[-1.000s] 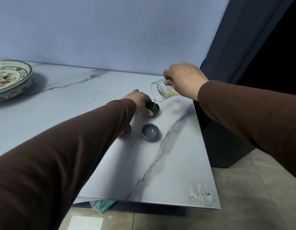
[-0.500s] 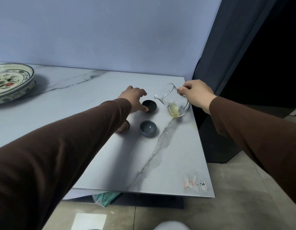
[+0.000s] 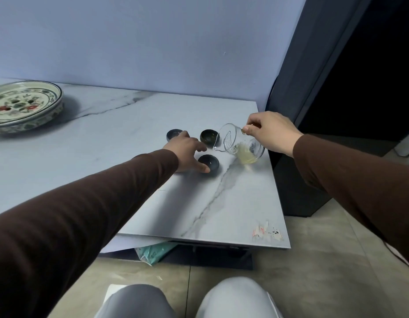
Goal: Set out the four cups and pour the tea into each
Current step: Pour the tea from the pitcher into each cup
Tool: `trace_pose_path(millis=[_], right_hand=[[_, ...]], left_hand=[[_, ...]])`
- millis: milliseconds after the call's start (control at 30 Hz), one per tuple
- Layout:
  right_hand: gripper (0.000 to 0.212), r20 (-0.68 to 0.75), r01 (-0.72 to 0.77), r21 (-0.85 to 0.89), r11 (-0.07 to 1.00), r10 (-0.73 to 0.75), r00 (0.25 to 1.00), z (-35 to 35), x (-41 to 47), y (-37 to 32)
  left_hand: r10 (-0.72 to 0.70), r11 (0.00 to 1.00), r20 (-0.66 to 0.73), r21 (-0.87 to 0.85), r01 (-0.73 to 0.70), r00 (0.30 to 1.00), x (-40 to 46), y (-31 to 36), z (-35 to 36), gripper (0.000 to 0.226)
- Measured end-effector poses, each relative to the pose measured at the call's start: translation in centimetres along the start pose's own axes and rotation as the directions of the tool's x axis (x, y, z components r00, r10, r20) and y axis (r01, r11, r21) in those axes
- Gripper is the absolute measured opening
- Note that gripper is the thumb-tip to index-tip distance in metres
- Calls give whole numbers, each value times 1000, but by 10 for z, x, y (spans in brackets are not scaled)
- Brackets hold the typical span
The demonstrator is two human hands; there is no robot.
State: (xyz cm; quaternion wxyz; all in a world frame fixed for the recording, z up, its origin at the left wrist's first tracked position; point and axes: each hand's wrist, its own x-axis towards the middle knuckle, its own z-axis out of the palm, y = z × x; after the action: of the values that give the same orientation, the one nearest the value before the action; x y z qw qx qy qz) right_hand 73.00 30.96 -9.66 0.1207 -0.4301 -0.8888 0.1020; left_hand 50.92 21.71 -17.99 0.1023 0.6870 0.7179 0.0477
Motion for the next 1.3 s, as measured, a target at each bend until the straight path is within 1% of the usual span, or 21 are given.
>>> trace_pose_path(millis=[100, 267, 400, 533, 733, 1300], right_hand=[[24, 11, 54, -68, 996, -53, 999, 2, -2, -7], [21, 23, 145, -148, 978, -144, 989, 4, -4, -20], [20, 23, 204, -221, 954, -204, 979, 4, -5, -31], [20, 17, 249, -286, 925, -255, 967, 3, -4, -36], [22, 17, 287, -317, 904, -297, 955, 1, -4, -39], [21, -22, 383, -399, 833, -426, 904, -1, -13, -48]], left_hand=[[3, 1000, -2, 1, -3, 1000, -2, 3, 2, 76], [30, 999, -2, 35, -30, 1000, -3, 7, 3, 65], [10, 1000, -33, -2, -10, 999, -4, 7, 3, 56], [-7, 1000, -41, -29, 6, 999, -3, 7, 3, 53], [-40, 997, -16, -73, 38, 999, -3, 6, 5, 55], [-71, 994, -4, -84, 70, 997, -3, 7, 5, 58]])
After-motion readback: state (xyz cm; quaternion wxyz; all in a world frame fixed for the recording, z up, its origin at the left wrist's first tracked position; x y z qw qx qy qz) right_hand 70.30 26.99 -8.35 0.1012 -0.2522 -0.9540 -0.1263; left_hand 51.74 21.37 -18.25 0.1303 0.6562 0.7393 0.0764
